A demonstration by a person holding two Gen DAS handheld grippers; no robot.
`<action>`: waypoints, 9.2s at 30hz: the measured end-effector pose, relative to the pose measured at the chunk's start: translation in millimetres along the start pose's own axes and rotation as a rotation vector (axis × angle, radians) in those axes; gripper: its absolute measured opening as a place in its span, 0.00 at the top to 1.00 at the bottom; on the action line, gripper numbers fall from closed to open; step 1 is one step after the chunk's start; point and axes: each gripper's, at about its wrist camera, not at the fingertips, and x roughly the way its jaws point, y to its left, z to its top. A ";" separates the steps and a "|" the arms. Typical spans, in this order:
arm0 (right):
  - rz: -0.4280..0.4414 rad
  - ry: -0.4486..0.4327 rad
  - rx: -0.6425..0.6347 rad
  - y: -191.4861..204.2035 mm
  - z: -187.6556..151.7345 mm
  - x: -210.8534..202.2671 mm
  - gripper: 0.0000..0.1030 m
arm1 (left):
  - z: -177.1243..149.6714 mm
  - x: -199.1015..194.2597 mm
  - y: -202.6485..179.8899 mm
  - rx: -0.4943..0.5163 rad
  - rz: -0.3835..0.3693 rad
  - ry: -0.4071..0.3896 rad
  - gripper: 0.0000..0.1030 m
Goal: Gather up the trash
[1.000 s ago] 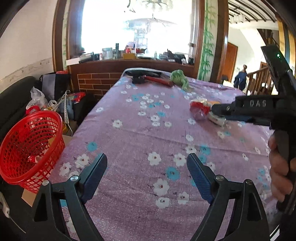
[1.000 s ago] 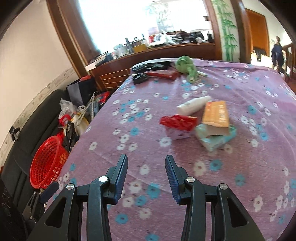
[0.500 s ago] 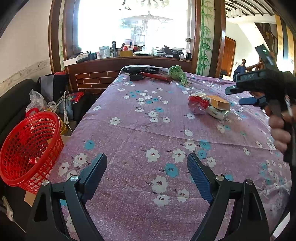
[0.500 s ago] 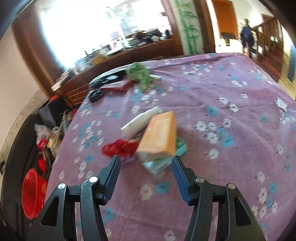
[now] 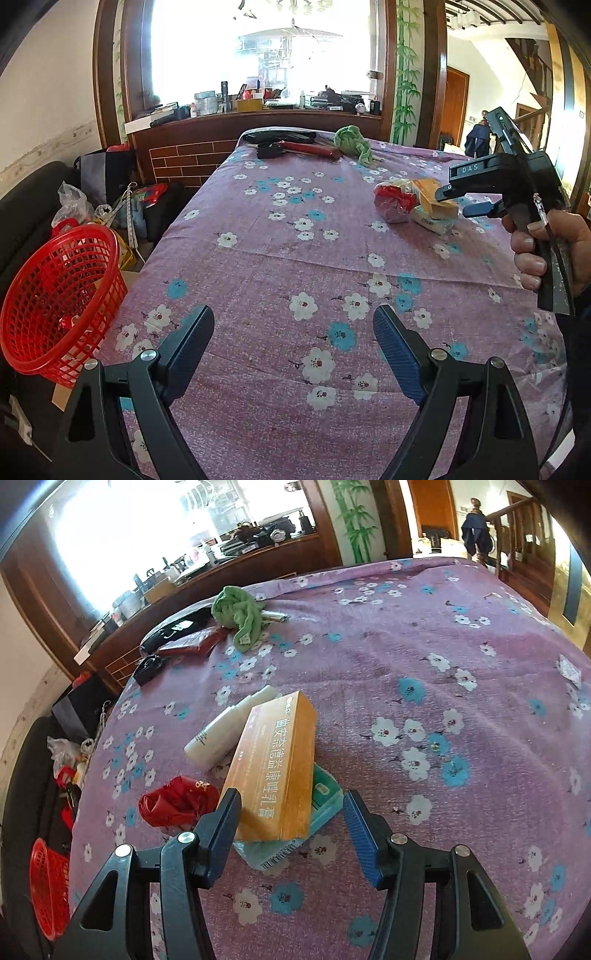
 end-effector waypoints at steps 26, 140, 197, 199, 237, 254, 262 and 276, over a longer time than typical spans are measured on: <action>0.161 -0.135 0.089 -48.4 4.3 -46.7 0.95 | 60.9 22.1 -43.5 0.079 -0.129 0.078 0.16; -0.021 -0.182 -0.208 44.0 -21.3 -35.7 0.51 | 133.9 123.4 -28.4 -0.148 -0.070 -0.016 0.69; 0.137 -0.278 -0.168 51.4 -24.6 -82.8 0.51 | 119.0 57.5 -20.5 -0.177 -0.020 -0.049 0.69; 0.146 -0.282 -0.176 55.6 -30.1 -88.2 0.51 | 112.8 48.6 -14.3 -0.180 -0.010 -0.052 0.69; 0.390 -0.124 -0.459 264.8 -107.5 -108.2 0.51 | 36.4 -64.2 186.9 -0.443 0.203 -0.161 0.68; 0.547 0.058 -0.421 336.5 -120.8 -36.6 0.46 | -3.6 -55.2 260.4 -0.556 0.311 -0.090 0.30; 0.451 0.010 -0.339 252.3 -96.3 -48.9 0.46 | 17.4 -63.2 220.9 -0.493 0.262 -0.134 0.30; 0.142 -0.039 -0.132 59.4 -38.4 -44.0 0.45 | 63.5 -35.8 76.1 -0.160 0.052 -0.058 0.29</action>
